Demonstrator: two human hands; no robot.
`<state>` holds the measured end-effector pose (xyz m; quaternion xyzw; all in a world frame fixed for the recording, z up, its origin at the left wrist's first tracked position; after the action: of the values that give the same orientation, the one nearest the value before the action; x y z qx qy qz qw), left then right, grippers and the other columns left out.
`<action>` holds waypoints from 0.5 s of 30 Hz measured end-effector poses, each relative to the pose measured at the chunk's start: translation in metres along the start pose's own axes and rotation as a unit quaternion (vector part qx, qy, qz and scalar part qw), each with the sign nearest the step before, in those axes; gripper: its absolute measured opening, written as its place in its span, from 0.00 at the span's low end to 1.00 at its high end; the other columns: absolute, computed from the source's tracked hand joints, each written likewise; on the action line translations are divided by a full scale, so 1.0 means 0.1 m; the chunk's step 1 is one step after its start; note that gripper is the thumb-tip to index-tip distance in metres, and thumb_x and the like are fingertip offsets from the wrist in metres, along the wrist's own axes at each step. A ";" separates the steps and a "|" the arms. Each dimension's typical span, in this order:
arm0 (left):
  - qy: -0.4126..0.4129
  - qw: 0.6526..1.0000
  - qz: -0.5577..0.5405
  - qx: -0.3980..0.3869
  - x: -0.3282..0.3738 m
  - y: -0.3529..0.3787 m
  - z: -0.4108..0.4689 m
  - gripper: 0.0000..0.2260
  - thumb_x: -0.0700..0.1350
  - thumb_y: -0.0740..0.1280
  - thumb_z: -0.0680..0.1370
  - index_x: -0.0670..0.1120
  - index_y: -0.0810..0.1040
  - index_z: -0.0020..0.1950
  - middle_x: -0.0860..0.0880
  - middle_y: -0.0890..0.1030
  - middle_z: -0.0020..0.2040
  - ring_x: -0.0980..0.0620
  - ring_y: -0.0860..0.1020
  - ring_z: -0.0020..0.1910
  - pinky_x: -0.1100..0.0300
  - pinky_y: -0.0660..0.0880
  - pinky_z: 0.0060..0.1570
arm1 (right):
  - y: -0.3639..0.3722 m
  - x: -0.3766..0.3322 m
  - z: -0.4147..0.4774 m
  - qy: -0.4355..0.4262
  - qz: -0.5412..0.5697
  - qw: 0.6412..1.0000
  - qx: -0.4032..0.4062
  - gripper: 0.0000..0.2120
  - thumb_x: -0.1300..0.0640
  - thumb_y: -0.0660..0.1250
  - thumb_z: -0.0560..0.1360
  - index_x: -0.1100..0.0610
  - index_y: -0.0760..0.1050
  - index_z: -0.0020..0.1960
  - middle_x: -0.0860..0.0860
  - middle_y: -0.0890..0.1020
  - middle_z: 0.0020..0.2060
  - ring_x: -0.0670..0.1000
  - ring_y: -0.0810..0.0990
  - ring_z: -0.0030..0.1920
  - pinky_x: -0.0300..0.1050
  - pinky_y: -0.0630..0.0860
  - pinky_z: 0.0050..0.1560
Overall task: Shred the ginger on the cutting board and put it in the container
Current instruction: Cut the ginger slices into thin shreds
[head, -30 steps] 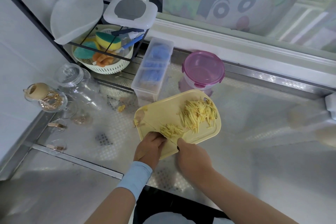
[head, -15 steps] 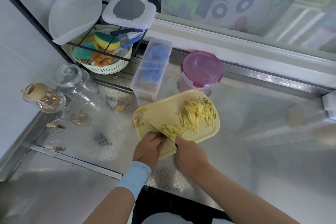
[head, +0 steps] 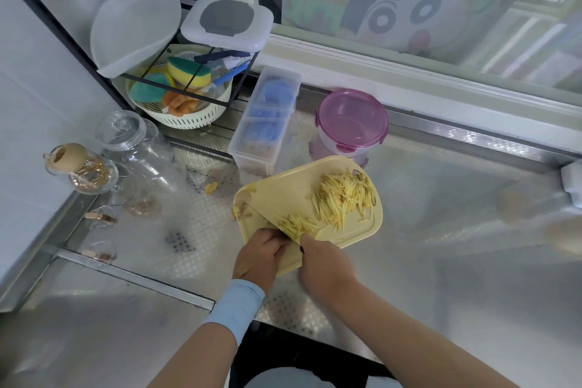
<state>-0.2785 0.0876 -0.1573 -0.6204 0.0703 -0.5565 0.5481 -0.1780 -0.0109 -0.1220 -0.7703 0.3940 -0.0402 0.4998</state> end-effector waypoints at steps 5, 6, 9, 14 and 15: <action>0.016 1.000 0.012 0.018 0.03 -0.03 0.00 0.13 0.47 0.62 0.76 0.44 0.85 0.46 0.47 0.82 0.46 0.54 0.73 0.49 0.66 0.69 0.48 | 0.04 0.09 -0.08 -0.005 0.004 1.000 0.010 0.07 0.60 0.55 0.76 0.49 0.60 0.49 0.49 0.72 0.37 0.58 0.75 0.39 0.47 0.69 0.36; 0.021 0.999 0.016 0.022 0.03 -0.04 0.01 0.13 0.47 0.62 0.75 0.43 0.84 0.45 0.46 0.82 0.46 0.54 0.73 0.49 0.65 0.69 0.48 | 0.06 0.12 -0.11 -0.004 0.003 1.000 0.012 0.07 0.60 0.55 0.76 0.48 0.59 0.48 0.48 0.71 0.36 0.58 0.75 0.39 0.47 0.68 0.36; 0.026 0.999 0.016 0.029 0.04 -0.04 0.02 0.12 0.47 0.62 0.75 0.43 0.84 0.44 0.46 0.82 0.45 0.53 0.73 0.48 0.65 0.70 0.47 | 0.09 0.18 -0.19 0.010 0.018 1.000 0.022 0.05 0.58 0.54 0.77 0.49 0.60 0.47 0.47 0.68 0.34 0.57 0.72 0.37 0.47 0.66 0.36; 0.009 1.000 0.004 0.007 -0.01 -0.01 0.00 0.13 0.48 0.61 0.76 0.45 0.85 0.47 0.49 0.82 0.48 0.54 0.74 0.51 0.65 0.72 0.47 | 0.08 0.09 -0.07 0.008 0.007 1.000 0.004 0.07 0.61 0.54 0.75 0.50 0.61 0.48 0.50 0.72 0.38 0.57 0.74 0.39 0.47 0.70 0.37; 0.009 1.000 0.002 0.006 -0.02 -0.01 0.00 0.13 0.48 0.61 0.77 0.45 0.85 0.47 0.49 0.82 0.48 0.54 0.74 0.51 0.65 0.72 0.48 | 0.06 0.05 -0.02 0.005 0.004 1.000 0.000 0.07 0.62 0.55 0.75 0.51 0.62 0.48 0.50 0.72 0.38 0.57 0.74 0.39 0.47 0.69 0.36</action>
<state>-0.2796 0.0890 -0.1578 -0.6122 0.0734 -0.5612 0.5522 -0.1788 -0.0173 -0.1273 -0.7684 0.3995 -0.0426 0.4981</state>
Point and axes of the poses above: each hand's wrist, its own z-axis towards the middle knuckle, its own y-axis out of the palm, x = y × z, the point moved 5 cm from there along z, towards the middle knuckle
